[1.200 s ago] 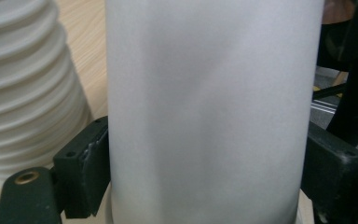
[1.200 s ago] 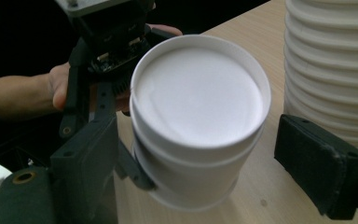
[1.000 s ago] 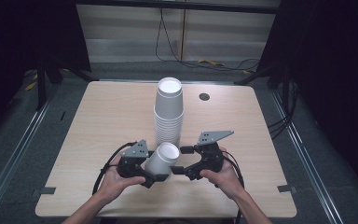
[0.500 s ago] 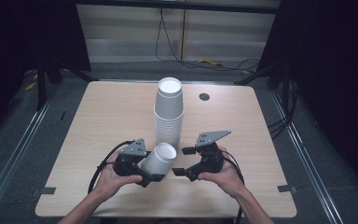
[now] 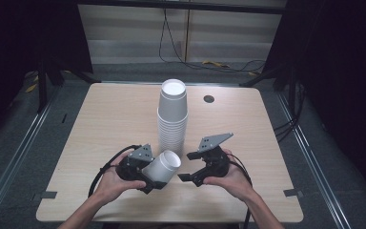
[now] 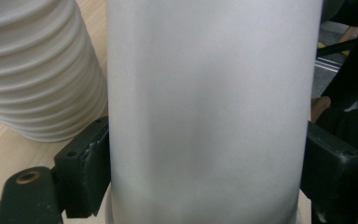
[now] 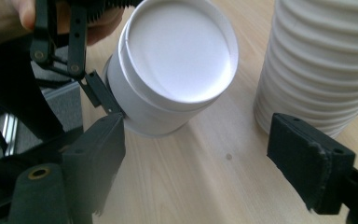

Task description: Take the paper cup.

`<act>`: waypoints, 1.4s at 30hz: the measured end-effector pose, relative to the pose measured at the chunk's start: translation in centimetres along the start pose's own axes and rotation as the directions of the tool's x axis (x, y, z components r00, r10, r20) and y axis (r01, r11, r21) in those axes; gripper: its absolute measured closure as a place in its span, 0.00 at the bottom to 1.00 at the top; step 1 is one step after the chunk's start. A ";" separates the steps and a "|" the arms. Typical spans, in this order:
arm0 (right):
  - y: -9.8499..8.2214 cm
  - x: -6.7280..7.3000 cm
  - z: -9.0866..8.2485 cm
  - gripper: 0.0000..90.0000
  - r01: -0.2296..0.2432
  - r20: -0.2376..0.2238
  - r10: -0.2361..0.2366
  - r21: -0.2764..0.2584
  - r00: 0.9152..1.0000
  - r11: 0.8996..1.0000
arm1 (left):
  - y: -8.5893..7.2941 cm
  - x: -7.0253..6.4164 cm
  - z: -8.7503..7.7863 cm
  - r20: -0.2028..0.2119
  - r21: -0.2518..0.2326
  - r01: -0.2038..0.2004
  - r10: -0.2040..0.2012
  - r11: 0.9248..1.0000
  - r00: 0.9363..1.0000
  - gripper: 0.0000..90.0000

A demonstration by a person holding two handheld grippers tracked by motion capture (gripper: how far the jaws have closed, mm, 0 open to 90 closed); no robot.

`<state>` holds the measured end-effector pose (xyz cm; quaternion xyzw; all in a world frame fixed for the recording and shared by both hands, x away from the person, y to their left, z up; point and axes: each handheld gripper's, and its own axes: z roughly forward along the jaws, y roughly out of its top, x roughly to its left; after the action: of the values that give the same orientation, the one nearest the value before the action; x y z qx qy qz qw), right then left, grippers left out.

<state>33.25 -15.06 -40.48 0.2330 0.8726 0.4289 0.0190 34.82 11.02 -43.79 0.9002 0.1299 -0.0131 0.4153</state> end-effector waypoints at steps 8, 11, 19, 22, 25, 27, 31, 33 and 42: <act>-0.2 0.1 0.7 0.16 0.040 -0.003 -0.040 0.062 0.999 0.997 | 0.7 -0.1 0.4 -0.006 0.047 -0.028 0.028 0.999 1.000 0.17; -0.1 0.1 0.8 0.16 0.050 -0.005 -0.050 0.082 0.999 0.995 | 0.8 0.0 0.6 0.001 0.048 -0.036 0.036 0.998 0.999 0.17; -0.1 0.1 1.5 0.18 0.093 0.017 -0.098 0.167 0.995 0.982 | 1.3 0.3 1.3 0.008 0.116 -0.066 0.066 0.991 0.998 0.17; -0.2 0.2 1.7 0.19 0.087 0.031 -0.094 0.173 0.995 0.981 | 1.3 0.6 1.6 0.007 0.138 -0.069 0.069 0.988 0.998 0.17; -0.2 0.2 1.8 0.21 0.092 0.032 -0.100 0.185 0.994 0.978 | 1.4 0.6 1.7 0.016 0.149 -0.079 0.078 0.986 0.997 0.17; -0.2 0.1 1.8 0.21 0.095 0.022 -0.101 0.189 0.995 0.977 | 1.6 0.5 1.9 0.011 0.169 -0.095 0.095 0.981 0.995 0.17; -0.2 0.1 2.0 0.21 0.097 0.023 -0.104 0.196 0.994 0.976 | 2.2 0.2 2.0 0.024 0.182 -0.122 0.119 0.976 0.993 0.18; -0.3 0.2 2.0 0.21 0.103 0.014 -0.109 0.204 0.994 0.974 | 2.3 0.1 2.2 0.023 0.199 -0.129 0.127 0.971 0.992 0.17; -0.3 0.2 2.3 0.20 0.128 -0.008 -0.130 0.245 0.992 0.961 | 2.2 -0.5 2.9 0.005 0.251 -0.169 0.173 0.953 0.985 0.18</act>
<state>33.47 -13.44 -42.17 0.1781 0.9320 0.3149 0.0216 35.10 7.35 -43.96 0.9534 0.0524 0.0139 0.2968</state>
